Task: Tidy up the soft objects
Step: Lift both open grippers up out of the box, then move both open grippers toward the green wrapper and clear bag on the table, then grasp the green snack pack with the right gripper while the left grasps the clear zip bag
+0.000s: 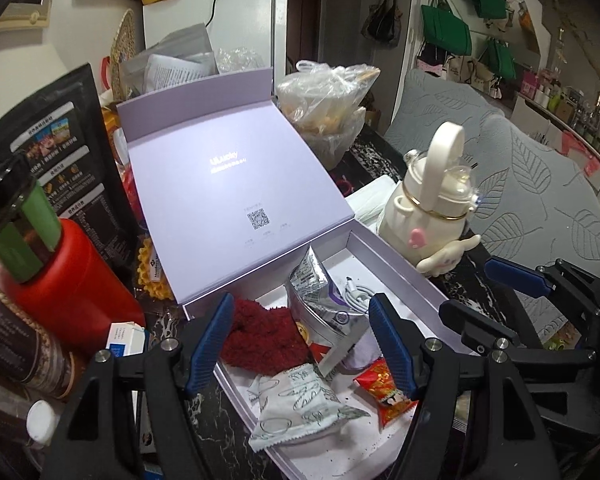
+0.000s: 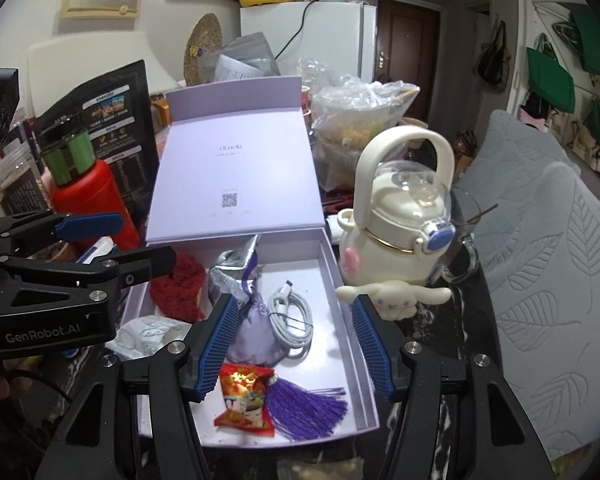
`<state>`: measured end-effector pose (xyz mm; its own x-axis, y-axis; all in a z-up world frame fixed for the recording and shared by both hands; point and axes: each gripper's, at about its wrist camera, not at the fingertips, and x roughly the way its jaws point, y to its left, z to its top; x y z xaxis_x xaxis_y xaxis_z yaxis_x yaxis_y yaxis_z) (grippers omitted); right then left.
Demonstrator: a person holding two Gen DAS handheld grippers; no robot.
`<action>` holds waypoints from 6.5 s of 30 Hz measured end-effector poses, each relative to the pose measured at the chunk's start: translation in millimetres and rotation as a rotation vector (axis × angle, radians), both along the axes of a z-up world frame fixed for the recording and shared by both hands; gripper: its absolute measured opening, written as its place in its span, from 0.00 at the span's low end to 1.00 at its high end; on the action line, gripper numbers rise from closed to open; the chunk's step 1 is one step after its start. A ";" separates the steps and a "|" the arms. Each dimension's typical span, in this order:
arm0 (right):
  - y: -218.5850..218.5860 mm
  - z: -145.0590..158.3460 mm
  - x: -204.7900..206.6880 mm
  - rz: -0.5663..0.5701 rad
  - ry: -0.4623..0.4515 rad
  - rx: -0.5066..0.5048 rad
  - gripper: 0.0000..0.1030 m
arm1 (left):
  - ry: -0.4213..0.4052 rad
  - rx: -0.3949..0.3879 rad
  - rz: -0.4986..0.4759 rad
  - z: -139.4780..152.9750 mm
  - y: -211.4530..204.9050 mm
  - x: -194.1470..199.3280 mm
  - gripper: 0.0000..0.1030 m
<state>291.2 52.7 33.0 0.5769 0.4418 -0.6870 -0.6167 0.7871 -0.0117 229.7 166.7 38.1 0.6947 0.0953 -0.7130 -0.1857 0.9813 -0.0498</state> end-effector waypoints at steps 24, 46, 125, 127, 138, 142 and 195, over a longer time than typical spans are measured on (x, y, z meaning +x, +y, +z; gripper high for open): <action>-36.5 55.4 -92.7 0.000 -0.142 0.062 0.58 | -0.151 0.037 -0.038 60.5 -36.6 -94.0 0.67; -67.7 60.3 -161.6 -0.019 -0.186 0.089 0.64 | -0.185 0.026 -0.054 67.1 -58.4 -160.6 0.70; -190.4 -96.8 -91.3 -0.302 0.226 0.108 0.61 | 0.101 -0.146 -0.333 -73.0 -151.4 -44.7 0.70; -194.6 -99.6 -91.2 -0.302 0.230 0.105 0.61 | 0.116 -0.150 -0.339 -77.6 -156.8 -37.9 0.70; -206.5 -112.3 -94.1 -0.296 0.260 0.068 0.61 | 0.237 -0.188 -0.311 -114.7 -168.4 -11.3 0.70; -209.9 -112.8 -95.9 -0.297 0.253 0.076 0.62 | 0.277 -0.202 -0.309 -126.3 -168.4 -4.9 0.70; -209.9 -96.9 -154.4 -0.346 0.145 0.090 0.46 | 0.113 -0.051 -0.409 -94.9 -199.2 -91.4 0.45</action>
